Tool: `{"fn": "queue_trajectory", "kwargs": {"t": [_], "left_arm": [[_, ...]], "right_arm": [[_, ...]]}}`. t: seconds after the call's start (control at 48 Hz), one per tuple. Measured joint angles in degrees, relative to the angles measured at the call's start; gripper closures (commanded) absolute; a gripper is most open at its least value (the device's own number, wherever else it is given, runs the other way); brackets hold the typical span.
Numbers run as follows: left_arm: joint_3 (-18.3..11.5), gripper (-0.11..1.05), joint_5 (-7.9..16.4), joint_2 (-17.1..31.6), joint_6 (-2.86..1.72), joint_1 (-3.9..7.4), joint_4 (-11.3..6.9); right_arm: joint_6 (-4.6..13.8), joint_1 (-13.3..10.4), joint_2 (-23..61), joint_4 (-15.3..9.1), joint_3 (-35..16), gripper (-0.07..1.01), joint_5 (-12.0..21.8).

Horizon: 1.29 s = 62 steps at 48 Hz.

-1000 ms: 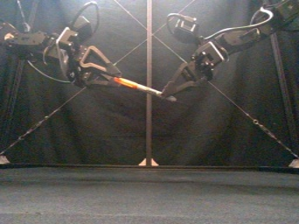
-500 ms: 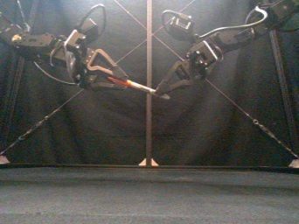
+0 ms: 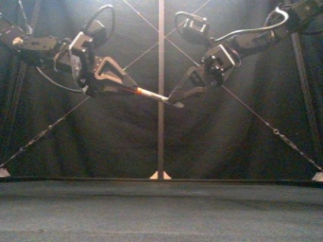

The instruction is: Uncap the pen

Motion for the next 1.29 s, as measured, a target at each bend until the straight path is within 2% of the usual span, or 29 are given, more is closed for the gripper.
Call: {"fn": "queue_trajectory", "kwargs": {"t": [0.104,0.292,0.458,0.5,0.521,0.562,0.604,0.646,0.688,1.042,1.292], "left_arm": [[0.00,0.56,0.00,-0.18,0.00,0.00,0.00],[0.88,0.56,0.00,-1.67,0.09,0.00,-0.35],[2.64,0.56,-0.35,-4.22,0.09,-0.18,-0.97],[3.43,0.56,-0.26,-5.10,-0.09,-0.09,-1.23],[4.04,0.56,-0.18,-5.54,-0.18,0.00,-1.58],[4.66,0.56,-0.26,-6.42,-0.09,0.26,-2.20],[5.01,0.56,-0.26,-7.12,-0.09,0.35,-2.37],[5.63,0.56,-0.26,-8.00,-0.09,0.35,-2.55],[6.06,0.56,-0.26,-9.05,-0.09,0.35,-2.64],[9.93,0.56,-0.26,-15.73,-0.09,0.26,-2.72],[11.16,0.56,-0.09,-17.14,-0.09,0.26,-2.72]], "right_arm": [[0.09,-0.09,0.00,0.00,0.00,0.44,0.00],[0.35,-0.18,-1.05,0.00,1.14,0.44,-0.62],[0.62,-0.97,-3.43,0.53,3.25,0.44,-3.16],[0.97,-1.23,-4.48,0.97,4.57,0.44,-3.34],[0.26,-1.32,-5.01,0.88,5.27,0.44,-3.25],[0.88,-1.58,-5.54,0.97,6.24,0.44,-3.60],[0.26,-1.85,-6.06,1.05,6.68,0.44,-3.87],[0.79,-2.02,-6.77,1.23,7.21,0.44,-4.22],[0.35,-2.20,-7.47,1.32,7.65,0.44,-4.39],[0.53,-2.29,-9.84,1.76,9.05,0.44,-4.66],[0.53,-2.29,-9.84,1.67,9.05,0.44,-4.83]]}}
